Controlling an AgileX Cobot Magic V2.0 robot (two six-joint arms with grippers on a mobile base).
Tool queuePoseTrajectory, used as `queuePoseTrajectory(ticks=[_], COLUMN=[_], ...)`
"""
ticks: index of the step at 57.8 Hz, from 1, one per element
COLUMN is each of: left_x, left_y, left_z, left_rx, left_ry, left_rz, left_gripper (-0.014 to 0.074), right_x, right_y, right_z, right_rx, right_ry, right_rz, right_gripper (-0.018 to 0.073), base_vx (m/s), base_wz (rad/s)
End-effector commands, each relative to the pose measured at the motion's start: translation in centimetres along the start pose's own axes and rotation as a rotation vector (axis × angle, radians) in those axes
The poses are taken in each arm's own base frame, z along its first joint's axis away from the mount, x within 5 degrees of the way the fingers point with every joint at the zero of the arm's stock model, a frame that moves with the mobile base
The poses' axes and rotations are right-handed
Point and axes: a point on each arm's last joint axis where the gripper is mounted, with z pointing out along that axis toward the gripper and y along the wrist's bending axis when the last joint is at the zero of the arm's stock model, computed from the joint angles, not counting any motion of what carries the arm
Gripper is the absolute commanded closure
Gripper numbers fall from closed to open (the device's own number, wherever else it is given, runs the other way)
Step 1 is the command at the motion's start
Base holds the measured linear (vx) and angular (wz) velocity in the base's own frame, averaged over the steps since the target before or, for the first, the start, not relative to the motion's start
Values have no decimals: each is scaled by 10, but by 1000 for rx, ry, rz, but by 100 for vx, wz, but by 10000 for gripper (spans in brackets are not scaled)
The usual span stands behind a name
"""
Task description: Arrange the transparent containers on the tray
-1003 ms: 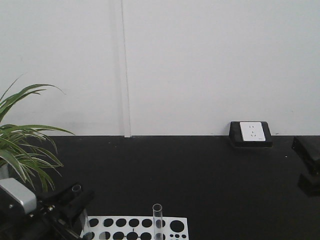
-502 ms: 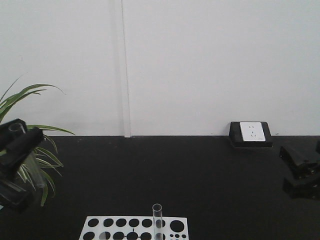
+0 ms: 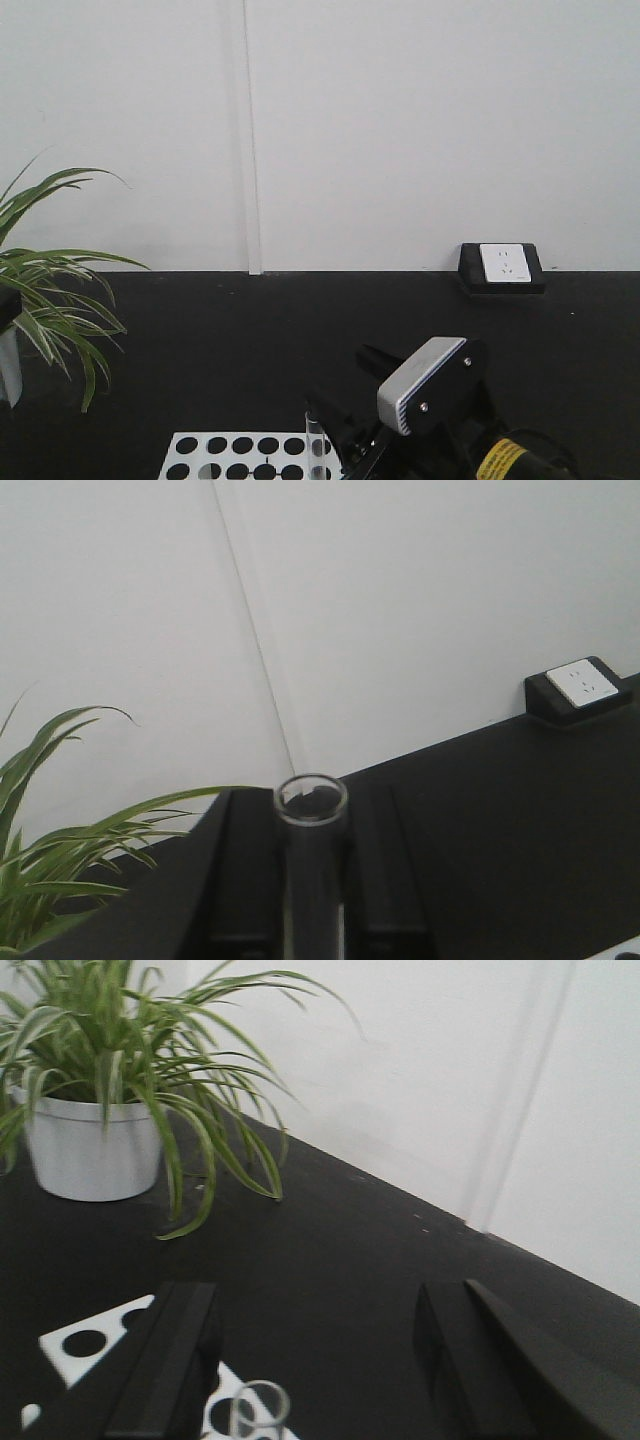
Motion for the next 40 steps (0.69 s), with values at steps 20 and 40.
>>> queuePoseTrajectory(ticks=[20,40], left_x=[-18,-17], left_y=[-1,-1], left_z=[-3,-3], left_rx=[16,14], left_ry=[-91,-87], left_rz=[-14,-14], left_gripper=[600,600], right_x=[11,41], right_y=[5,5], right_z=[24,38], right_rx=[-60,-36], right_ry=[-169,-137], right_rz=[71,122], right_gripper=[87,87], base_vx=[0,0], base_wz=[0,0])
